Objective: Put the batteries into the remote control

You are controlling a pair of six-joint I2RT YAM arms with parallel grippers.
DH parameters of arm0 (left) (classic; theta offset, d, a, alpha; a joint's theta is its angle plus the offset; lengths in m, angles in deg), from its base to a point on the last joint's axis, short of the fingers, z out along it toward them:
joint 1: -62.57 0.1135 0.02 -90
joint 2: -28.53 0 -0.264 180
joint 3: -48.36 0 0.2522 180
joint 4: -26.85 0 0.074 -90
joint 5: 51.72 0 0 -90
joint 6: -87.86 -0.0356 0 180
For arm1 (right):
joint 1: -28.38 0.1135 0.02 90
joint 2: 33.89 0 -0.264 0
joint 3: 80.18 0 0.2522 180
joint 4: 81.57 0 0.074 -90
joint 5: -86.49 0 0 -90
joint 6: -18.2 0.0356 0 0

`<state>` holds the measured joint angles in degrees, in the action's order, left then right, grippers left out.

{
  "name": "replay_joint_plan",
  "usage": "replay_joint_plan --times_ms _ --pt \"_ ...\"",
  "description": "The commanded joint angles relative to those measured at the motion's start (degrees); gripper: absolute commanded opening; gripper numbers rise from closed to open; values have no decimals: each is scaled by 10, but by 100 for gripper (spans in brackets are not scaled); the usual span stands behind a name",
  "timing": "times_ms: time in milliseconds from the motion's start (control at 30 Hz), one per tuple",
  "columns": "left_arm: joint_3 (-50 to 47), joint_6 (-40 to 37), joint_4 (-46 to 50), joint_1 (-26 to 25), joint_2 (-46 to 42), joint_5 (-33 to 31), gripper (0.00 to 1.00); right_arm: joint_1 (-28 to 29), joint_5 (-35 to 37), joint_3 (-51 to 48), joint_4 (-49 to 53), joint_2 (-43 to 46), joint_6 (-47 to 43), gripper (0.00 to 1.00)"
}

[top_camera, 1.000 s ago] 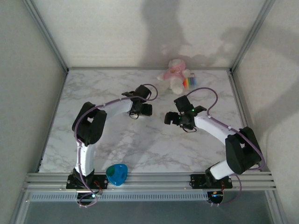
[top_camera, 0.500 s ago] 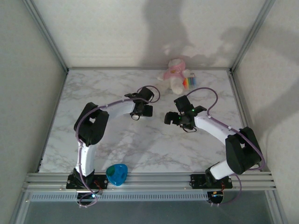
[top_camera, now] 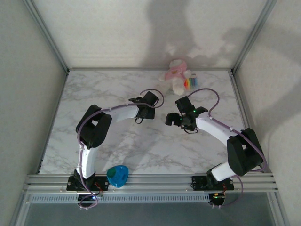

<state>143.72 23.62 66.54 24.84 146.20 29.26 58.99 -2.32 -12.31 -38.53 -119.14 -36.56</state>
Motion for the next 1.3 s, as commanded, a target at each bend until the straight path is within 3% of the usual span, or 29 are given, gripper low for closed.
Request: replay_joint_plan --times_ms 0,200,333,467,633,900,1100,1267 --pt "-19 4 78 6 47 26 80 -4 -9 -6 -1 15 2 99" --pt "39 29 86 29 -27 70 88 -4 -11 10 4 8 -17 99" --pt "27 60 59 48 -87 91 93 -3 -22 43 13 -12 -47 95" --pt "-29 101 26 65 -158 82 100 5 -48 97 23 -59 -84 90" --pt "-126 155 -7 87 -252 48 99 24 -67 192 36 -159 -120 80" --pt "-290 229 -57 119 -369 77 100 48 -90 374 74 -322 -155 80" --pt "-331 240 -50 135 -429 73 100 64 -118 461 97 -410 -159 80" --pt "-341 238 -46 144 -446 74 100 80 -123 471 103 -423 -158 79"
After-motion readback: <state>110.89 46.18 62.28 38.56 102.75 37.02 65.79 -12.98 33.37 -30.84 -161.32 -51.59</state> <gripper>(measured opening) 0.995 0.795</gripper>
